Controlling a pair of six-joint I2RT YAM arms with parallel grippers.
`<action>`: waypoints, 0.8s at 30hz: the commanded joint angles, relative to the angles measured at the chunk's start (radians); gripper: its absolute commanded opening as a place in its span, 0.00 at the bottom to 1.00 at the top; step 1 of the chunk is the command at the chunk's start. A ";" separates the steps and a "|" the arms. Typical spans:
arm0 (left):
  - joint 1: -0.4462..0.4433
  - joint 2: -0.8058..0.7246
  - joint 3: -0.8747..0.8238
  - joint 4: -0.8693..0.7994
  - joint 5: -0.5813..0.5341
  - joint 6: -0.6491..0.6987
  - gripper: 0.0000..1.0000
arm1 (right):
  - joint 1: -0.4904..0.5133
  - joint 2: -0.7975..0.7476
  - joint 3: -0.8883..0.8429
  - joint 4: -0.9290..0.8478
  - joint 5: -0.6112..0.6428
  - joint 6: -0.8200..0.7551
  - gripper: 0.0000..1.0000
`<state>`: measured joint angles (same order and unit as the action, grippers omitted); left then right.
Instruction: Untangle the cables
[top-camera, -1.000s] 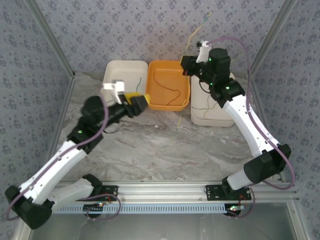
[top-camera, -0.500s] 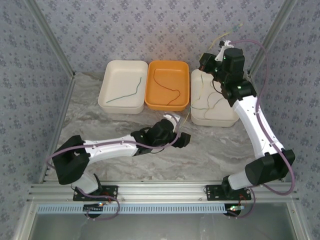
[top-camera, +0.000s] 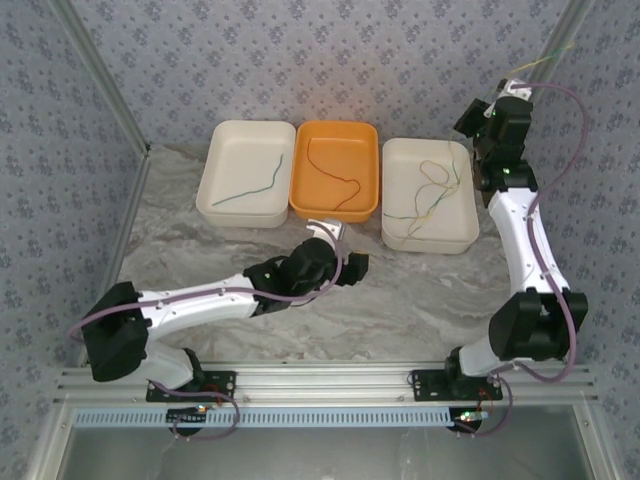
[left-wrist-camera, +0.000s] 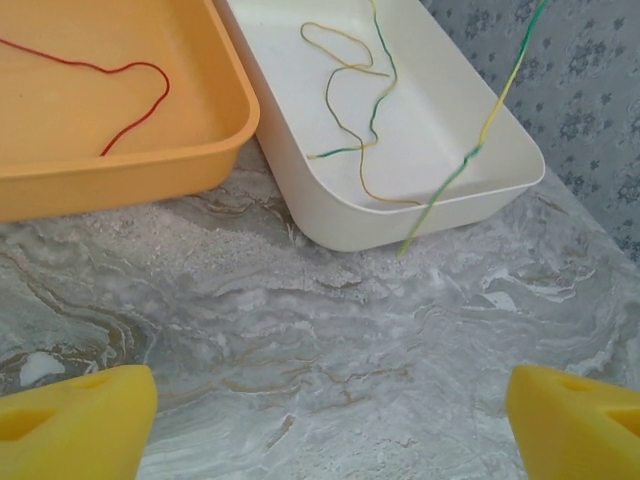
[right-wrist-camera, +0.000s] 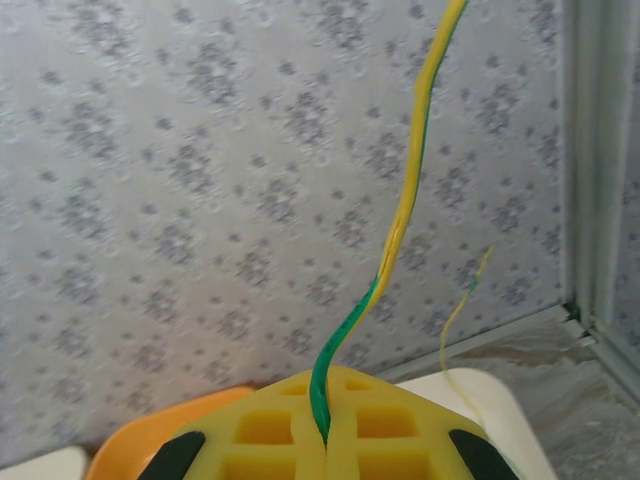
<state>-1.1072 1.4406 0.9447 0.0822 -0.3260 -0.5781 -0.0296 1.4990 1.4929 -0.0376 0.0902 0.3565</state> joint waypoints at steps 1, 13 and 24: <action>0.003 0.066 0.065 0.012 0.042 -0.007 0.87 | -0.031 0.066 0.004 0.127 0.017 -0.031 0.00; 0.052 0.278 0.127 0.082 0.165 -0.067 0.78 | -0.102 0.199 0.151 0.164 -0.005 -0.013 0.00; 0.097 0.489 0.305 0.124 0.257 -0.141 0.70 | -0.079 0.276 0.210 0.103 -0.060 -0.042 0.00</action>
<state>-1.0084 1.8969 1.1767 0.1619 -0.1051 -0.6838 -0.1226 1.7294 1.6752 0.0933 0.0643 0.3443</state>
